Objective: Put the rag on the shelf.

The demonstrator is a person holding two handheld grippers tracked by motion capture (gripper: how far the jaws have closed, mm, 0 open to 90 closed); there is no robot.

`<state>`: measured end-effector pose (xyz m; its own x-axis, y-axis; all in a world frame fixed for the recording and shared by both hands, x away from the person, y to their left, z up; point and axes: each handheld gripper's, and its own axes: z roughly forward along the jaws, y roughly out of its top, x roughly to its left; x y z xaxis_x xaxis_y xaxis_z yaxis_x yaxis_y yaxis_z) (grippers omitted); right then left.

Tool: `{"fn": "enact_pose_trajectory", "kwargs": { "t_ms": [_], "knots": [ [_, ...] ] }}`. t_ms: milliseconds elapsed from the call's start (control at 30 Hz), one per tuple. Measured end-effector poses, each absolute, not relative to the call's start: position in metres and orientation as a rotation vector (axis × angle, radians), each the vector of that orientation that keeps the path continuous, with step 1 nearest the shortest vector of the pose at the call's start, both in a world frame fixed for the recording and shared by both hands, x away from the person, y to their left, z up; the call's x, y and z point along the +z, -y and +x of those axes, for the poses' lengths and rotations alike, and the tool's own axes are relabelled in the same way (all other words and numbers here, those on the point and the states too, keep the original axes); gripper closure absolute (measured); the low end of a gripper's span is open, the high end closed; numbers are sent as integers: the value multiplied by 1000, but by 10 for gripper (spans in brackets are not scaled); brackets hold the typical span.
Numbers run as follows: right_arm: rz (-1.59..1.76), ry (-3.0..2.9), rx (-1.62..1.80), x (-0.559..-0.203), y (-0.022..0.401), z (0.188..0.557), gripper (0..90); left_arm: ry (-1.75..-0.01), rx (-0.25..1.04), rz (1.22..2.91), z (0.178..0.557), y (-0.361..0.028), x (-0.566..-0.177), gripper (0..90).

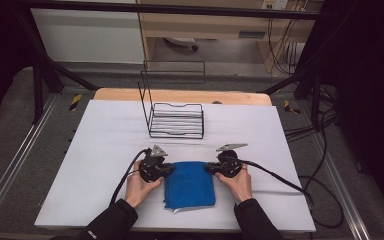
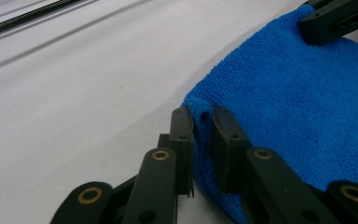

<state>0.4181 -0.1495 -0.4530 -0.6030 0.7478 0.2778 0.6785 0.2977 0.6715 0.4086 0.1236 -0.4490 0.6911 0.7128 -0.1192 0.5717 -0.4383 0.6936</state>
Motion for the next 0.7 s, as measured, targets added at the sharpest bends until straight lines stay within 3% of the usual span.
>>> {"fn": "enact_pose_trajectory", "kwargs": {
  "t_ms": [267, 700],
  "knots": [
    [1361, -2458, 1220, -449, 151, 418, 852, -1005, 183, 2133, 412, -128, -449, 806],
    [1282, -2393, 1336, -434, 157, 409, 852, -974, 219, 2052, 407, -136, -431, 825]
  ]
}}
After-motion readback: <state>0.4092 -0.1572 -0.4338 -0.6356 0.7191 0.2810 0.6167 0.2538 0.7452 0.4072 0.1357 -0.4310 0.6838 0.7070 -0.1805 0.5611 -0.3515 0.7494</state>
